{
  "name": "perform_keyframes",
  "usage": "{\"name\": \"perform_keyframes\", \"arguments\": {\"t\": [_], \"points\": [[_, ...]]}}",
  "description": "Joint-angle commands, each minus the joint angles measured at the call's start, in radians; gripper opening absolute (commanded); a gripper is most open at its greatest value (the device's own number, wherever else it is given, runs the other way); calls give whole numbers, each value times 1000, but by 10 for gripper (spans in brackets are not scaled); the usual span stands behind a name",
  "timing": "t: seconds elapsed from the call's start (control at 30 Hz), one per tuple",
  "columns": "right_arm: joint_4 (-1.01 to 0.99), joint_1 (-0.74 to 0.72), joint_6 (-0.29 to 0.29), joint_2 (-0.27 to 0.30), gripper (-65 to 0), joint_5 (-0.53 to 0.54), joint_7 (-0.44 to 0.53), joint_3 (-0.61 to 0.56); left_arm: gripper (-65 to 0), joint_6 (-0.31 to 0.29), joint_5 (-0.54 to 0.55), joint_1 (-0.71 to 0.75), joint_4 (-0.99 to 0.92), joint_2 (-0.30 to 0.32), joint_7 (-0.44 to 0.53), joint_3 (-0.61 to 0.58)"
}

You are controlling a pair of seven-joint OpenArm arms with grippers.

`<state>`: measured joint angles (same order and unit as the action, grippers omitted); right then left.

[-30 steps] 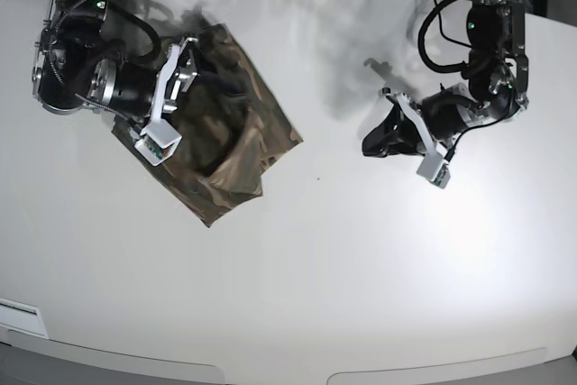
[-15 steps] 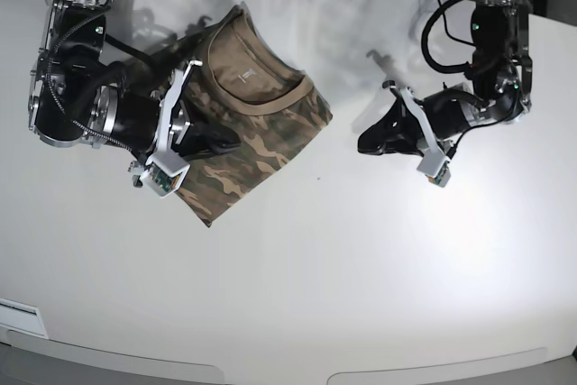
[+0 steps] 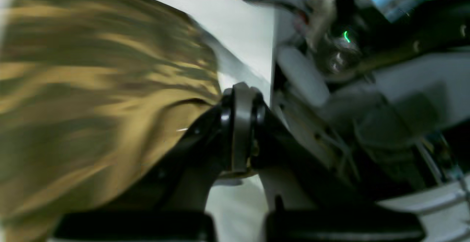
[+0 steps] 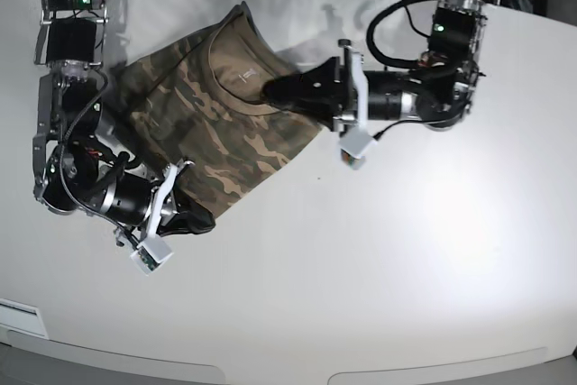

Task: Fold the T-shirt properly
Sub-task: 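Grasp the bundle edges with both grippers and square it flat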

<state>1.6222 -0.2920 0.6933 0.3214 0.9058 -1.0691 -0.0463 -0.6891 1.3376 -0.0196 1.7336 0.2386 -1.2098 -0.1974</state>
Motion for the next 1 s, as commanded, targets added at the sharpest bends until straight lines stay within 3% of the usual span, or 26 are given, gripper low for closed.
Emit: {"name": "perform_keyframes", "arguments": {"t": [0.0,0.1,0.2,0.3,0.4,0.53,0.7,0.8,0.97], "points": [[-23,-43,5,8,-650,16,23,-22,-650,-9,-3,-14,17,-24,14,-29],[-128,-97,5,8,-650,-47,66,-121,-650,-9,-176,-14,16,-94,69,-125],[-214,-124,5,8,-650,-154,133,-222,-650,-9,-423,-13,13,-148,142,-211],[-266,-120,5,11,-650,-254,172,-288,-650,-9,-638,-15,-4,-161,240,-284],[-276,-104,5,53,-650,-250,148,-314,-650,-9,-826,-42,-64,-155,319,-318],[-275,-80,5,167,-650,-139,109,-313,-650,14,-889,-106,-182,-78,368,-319],[-241,16,5,273,-650,69,-15,-290,-650,13,-909,-168,-217,46,395,-319],[-207,113,5,291,-650,153,-51,-224,-650,35,-982,-228,-217,87,501,-319],[-71,260,5,250,-650,198,-51,-64,-650,198,-1106,-349,-217,90,643,-319]]}}
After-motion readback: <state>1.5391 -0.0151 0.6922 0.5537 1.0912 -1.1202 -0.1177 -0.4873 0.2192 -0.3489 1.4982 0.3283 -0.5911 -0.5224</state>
